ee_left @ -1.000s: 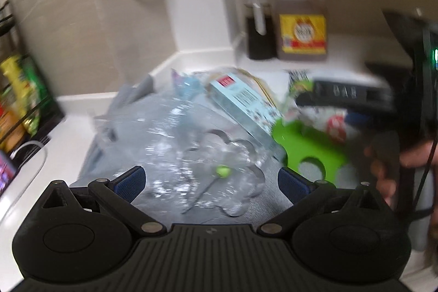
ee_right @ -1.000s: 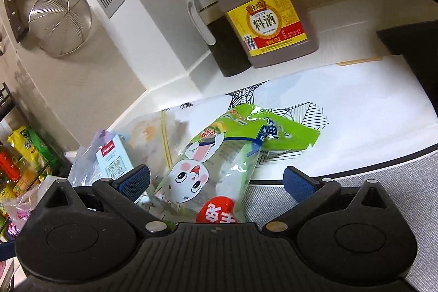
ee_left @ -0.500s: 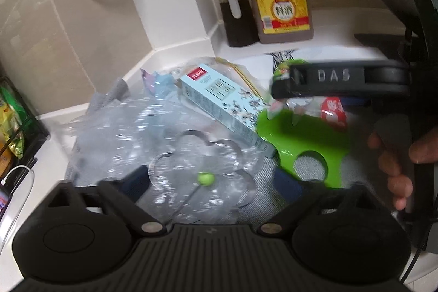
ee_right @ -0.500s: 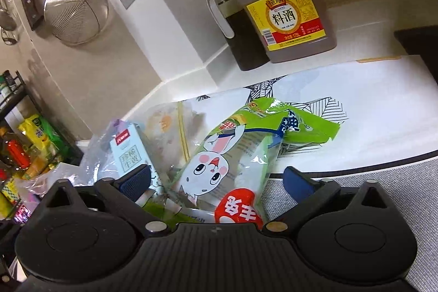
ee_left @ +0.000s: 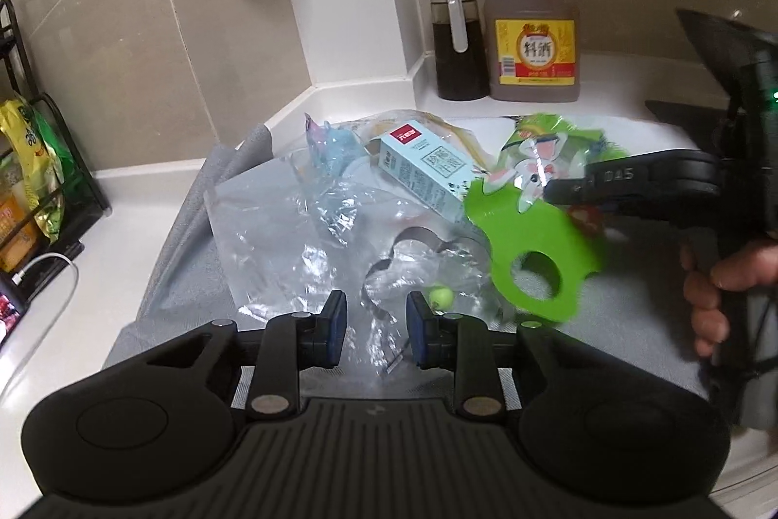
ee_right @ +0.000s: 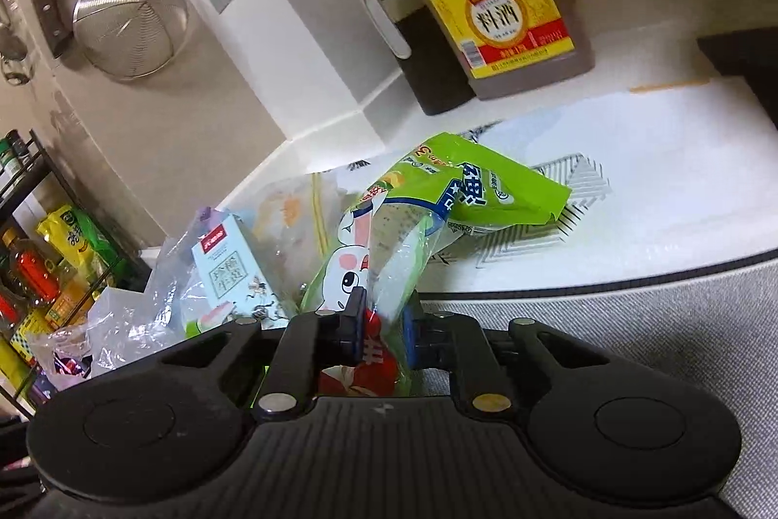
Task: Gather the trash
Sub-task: 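Close the right tool on the green snack bag while the left tool approaches the flower cutter, then close the left tool on the metal flower cutter and lift it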
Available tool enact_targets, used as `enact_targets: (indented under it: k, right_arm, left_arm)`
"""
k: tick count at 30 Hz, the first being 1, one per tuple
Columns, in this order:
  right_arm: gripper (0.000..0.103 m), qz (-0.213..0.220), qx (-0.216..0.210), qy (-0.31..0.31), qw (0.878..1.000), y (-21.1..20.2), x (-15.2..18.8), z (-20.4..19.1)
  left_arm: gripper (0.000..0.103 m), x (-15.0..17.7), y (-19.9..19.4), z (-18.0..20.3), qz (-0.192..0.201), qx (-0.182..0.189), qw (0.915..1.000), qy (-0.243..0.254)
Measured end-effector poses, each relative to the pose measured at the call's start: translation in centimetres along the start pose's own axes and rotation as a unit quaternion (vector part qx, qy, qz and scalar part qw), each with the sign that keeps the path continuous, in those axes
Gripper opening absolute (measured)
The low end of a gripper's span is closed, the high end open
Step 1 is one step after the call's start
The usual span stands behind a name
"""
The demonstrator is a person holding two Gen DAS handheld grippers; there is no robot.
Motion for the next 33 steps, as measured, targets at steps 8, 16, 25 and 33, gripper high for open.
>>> enact_targets:
  k: [8,16,25,33]
  right_arm:
    - [0.017,-0.005,-0.004,0.027,1.000,0.2,0.1,0.7]
    - [0.017,-0.005,-0.006,0.032,0.999,0.1,0.1,0.7]
    - [0.021,-0.005,-0.009,0.029,1.000,0.2,0.1,0.6]
    - [0.021,-0.005,-0.010,0.031,0.999,0.2,0.1,0.6]
  left_arm:
    - [0.091,0.4,-1.2,2.3,0.042,0.048,0.9967,0.051]
    - [0.091,1.3,1.3,5.6,0.054,0.020,0.9886,0.139]
    - [0.091,1.0,2.0,5.5,0.056,-0.003,0.9912,0.120]
    - [0.103,1.2,3.0,6.3,0.053,0.016,0.9873,0.149]
Point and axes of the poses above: each gripper's, at about its wrist camera, not at the fingertips, and y roughly the way its jaws point, z to its right, x to its underside, the point moved 2 cm from there along y, roughly the way its jaws point, and after that the axes turned 15 degrees about -x, right-handed, at the moved point
